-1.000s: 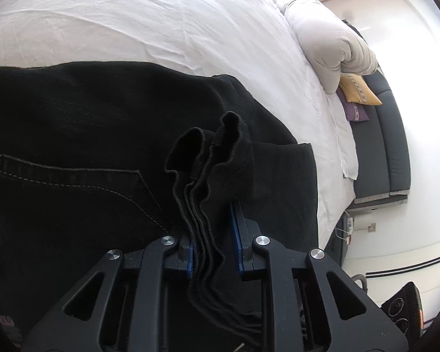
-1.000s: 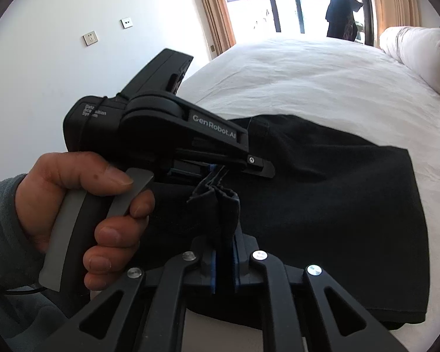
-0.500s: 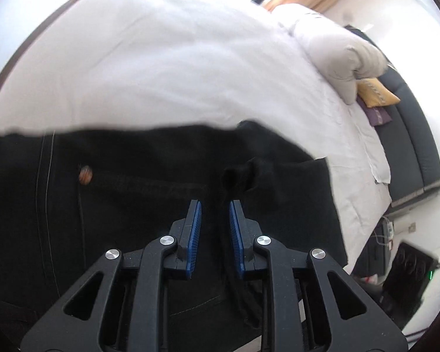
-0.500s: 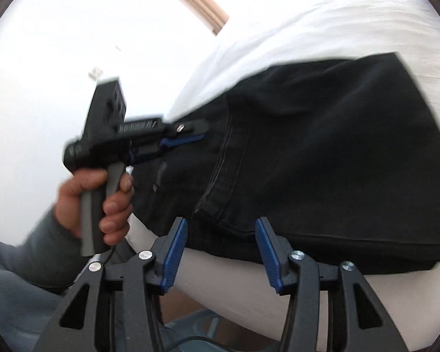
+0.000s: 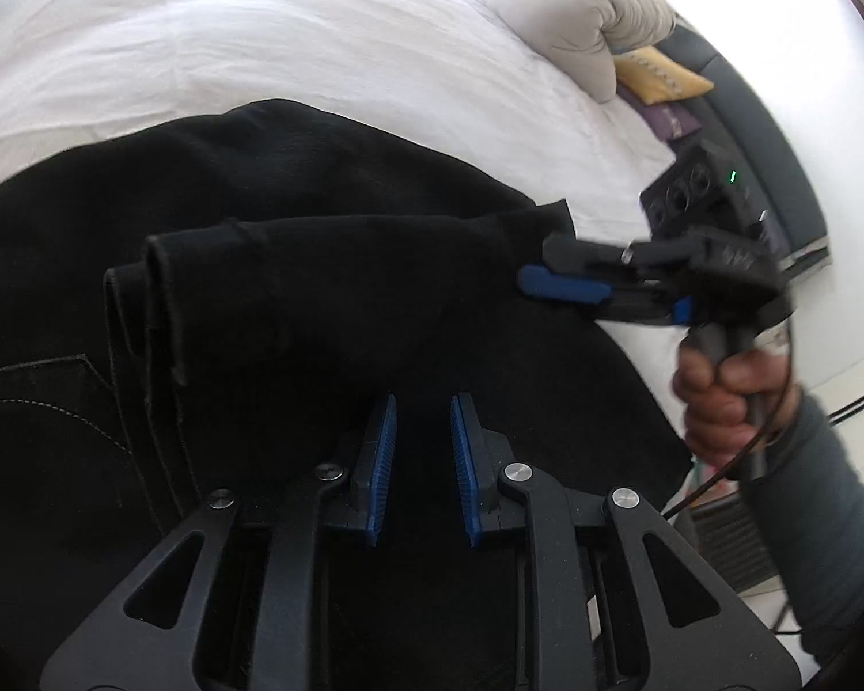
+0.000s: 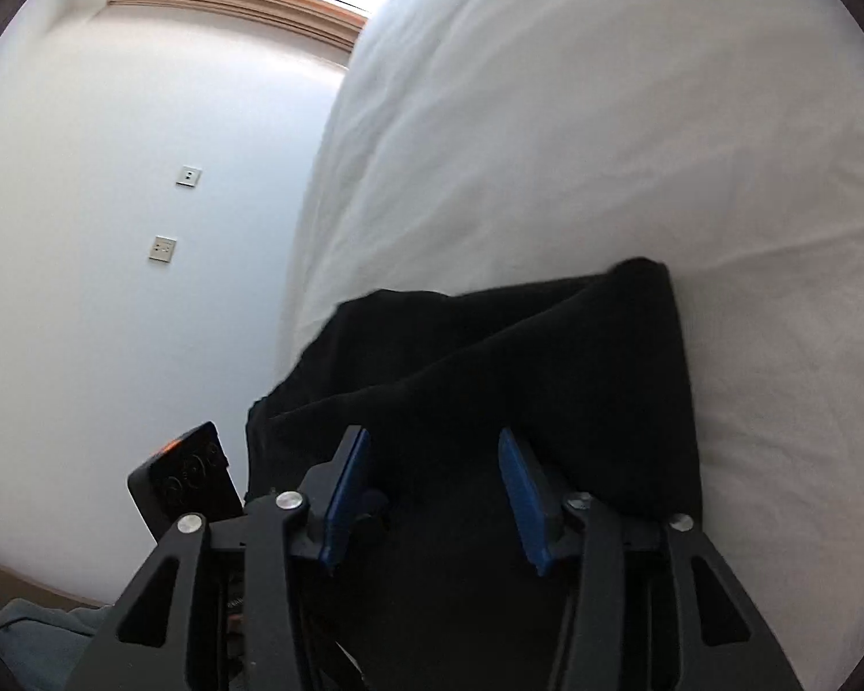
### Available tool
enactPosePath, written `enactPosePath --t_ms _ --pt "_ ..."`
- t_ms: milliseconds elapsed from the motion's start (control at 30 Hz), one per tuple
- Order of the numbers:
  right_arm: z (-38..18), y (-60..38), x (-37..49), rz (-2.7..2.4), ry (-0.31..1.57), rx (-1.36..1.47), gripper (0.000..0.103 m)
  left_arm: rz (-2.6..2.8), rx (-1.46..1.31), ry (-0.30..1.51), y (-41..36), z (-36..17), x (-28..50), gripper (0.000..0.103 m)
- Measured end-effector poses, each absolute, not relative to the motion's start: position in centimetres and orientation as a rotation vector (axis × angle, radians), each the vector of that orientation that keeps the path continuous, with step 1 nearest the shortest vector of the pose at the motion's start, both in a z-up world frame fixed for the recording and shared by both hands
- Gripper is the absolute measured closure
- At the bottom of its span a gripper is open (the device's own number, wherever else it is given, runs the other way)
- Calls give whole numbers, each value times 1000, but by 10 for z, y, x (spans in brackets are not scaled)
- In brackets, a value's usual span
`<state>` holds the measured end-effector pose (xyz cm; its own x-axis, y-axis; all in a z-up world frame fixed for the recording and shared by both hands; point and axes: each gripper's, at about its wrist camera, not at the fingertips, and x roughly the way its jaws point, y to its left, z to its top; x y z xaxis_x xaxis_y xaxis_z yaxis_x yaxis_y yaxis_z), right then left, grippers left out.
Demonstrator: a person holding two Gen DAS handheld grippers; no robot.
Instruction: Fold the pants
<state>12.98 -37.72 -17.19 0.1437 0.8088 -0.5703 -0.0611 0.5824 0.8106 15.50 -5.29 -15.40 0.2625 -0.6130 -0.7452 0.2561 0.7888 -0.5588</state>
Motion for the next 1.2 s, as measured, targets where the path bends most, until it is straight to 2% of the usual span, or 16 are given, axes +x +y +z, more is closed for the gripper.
enactPosePath --t_ms 33,100,467,600,667,700,800,867,933,1000,1100,1133,1167,1200 --pt "-176 -382 125 724 1259 749 67 -610 -360 1161 -51 -154 155 84" --pt "-182 -391 109 740 1224 813 68 -617 -350 1133 -47 -156 153 84" --pt "-186 -432 12 806 1250 881 65 -583 -359 1124 -38 -152 145 84" --pt "-170 -429 16 876 1200 886 43 -578 -341 1119 -43 -149 141 84" --pt "-172 -399 41 887 1237 857 38 -579 -349 1117 -48 -151 145 84" --pt "-177 -389 55 877 1267 834 39 -578 -357 1117 -47 -153 146 84" --pt "-189 -382 88 808 1284 859 53 -574 -374 1102 -42 -153 145 84" --pt "-186 -392 98 733 1226 941 54 -580 -402 1090 -35 -156 141 84" --pt "-177 -392 94 691 1185 955 47 -564 -421 1099 -29 -154 137 84" --pt "-163 -379 77 722 1157 952 45 -511 -379 1107 -30 -137 134 84" --pt "-148 -366 45 813 1096 955 27 -601 -365 962 -51 -93 136 84" --pt "-150 -360 37 819 1106 946 27 -639 -345 930 -61 -85 140 82" --pt "-156 -354 32 807 1126 930 27 -676 -311 915 -75 -84 148 73" --pt "-163 -351 29 783 1139 918 32 -691 -263 958 -92 -95 163 66"
